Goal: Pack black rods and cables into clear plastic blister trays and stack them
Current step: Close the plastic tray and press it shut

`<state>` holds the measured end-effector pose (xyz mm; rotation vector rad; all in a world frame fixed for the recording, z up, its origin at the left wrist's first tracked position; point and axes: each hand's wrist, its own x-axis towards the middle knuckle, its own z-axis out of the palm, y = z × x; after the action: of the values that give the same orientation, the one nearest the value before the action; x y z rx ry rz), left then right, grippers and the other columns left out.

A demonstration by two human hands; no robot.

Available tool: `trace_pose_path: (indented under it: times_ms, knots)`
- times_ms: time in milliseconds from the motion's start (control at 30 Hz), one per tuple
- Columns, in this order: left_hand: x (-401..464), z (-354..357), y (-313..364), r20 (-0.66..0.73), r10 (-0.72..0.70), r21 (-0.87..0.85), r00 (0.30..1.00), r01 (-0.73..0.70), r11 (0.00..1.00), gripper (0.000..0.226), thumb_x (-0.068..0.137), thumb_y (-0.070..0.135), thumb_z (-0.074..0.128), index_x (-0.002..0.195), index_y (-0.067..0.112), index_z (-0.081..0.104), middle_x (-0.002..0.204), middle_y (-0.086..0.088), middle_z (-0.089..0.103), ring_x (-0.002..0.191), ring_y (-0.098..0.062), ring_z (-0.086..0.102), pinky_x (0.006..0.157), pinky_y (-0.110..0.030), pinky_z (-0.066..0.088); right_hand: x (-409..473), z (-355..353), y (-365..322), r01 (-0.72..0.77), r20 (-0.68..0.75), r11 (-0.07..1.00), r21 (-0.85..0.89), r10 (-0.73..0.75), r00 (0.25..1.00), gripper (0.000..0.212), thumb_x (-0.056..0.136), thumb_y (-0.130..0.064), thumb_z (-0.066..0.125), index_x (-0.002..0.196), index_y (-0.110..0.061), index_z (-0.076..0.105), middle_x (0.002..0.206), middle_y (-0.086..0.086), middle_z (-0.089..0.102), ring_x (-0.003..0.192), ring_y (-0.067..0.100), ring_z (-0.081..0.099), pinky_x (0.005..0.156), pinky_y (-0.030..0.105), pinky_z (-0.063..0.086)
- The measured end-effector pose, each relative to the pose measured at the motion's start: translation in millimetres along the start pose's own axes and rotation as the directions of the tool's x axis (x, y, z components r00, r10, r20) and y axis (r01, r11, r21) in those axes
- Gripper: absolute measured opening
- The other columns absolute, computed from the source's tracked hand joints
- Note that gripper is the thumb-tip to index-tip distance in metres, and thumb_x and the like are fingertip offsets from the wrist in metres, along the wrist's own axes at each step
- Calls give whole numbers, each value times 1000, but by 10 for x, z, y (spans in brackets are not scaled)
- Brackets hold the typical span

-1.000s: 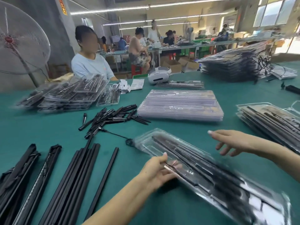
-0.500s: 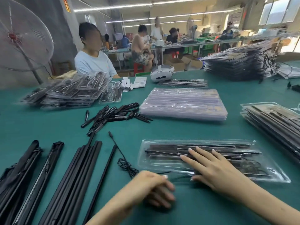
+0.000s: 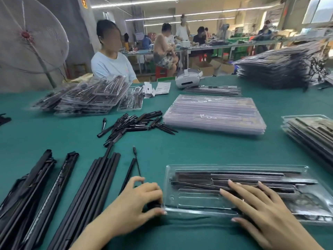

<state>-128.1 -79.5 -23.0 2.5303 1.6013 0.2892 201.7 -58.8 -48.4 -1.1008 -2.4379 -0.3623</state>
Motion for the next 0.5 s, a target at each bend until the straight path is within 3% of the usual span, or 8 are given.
trace_pose_path:
  times_ms: [100,233,367,500]
  knots:
    - [0,-112,20,29,41,-118,999,-37,992,36,87,65,40,80,29,43,79,17,52,78,-3,44,84,-16,33,-4,-38,-2,-14,-7,1000,26,14,1000,50,99,-54,24,134,-26,46,132,2,59,117,10,50,101,39,32]
    - [14,-211,38,79,-33,-339,996,58,939,31,85,55,42,76,26,42,67,8,47,62,-7,39,61,-23,32,24,-51,-21,-18,-32,999,37,19,999,48,102,-47,22,133,-25,50,130,4,61,114,12,51,105,33,24]
    - [148,-173,89,94,-188,-201,978,204,958,32,93,43,39,73,19,33,65,2,41,60,-11,34,59,-29,30,11,-19,0,28,-53,1000,13,-27,998,42,103,-44,22,132,-26,48,129,5,61,114,13,51,104,30,25]
    - [203,-54,152,66,-306,-43,950,309,950,34,98,43,32,72,21,33,69,3,47,67,-15,43,66,-30,34,-4,29,13,95,-102,995,-2,-95,990,44,102,-40,27,129,-25,59,132,3,59,118,11,50,96,36,37]
